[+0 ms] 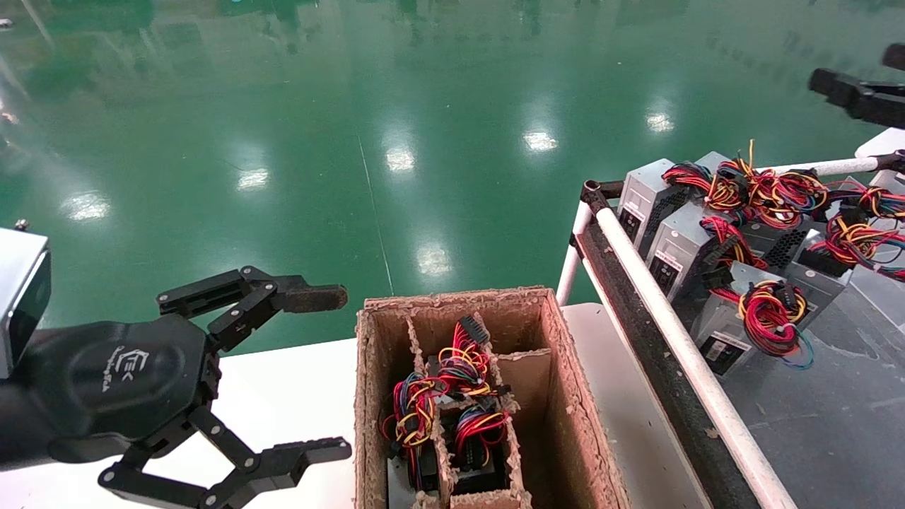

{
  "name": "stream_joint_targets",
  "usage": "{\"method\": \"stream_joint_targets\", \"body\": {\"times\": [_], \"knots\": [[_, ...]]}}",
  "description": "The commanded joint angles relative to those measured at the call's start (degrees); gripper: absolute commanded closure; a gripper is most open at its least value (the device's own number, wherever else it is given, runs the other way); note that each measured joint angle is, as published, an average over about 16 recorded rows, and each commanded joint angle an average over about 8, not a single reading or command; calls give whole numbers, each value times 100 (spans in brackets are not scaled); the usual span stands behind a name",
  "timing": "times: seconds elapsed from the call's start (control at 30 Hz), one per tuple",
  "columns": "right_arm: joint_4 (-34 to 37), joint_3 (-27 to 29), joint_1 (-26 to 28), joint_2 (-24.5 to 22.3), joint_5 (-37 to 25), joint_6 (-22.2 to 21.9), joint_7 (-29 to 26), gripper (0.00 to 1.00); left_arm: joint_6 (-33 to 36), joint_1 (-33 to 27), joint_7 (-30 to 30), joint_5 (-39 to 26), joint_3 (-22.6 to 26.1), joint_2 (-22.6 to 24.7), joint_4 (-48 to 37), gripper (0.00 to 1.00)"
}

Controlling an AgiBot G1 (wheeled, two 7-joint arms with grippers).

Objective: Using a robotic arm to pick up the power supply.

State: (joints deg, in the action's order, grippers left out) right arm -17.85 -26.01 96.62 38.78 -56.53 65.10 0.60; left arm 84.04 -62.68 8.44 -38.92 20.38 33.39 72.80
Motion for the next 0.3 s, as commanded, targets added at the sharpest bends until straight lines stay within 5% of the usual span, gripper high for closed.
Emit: {"method": "stream_joint_targets", "body": {"times": [0.03, 0.3], "knots": [[-235, 42, -148, -16, 62, 87, -48, 0, 0, 0, 0, 0, 0, 0, 0, 0], [-1009, 181, -635, -68, 266, 373, -206, 0, 0, 0, 0, 0, 1, 0, 0, 0]]}}
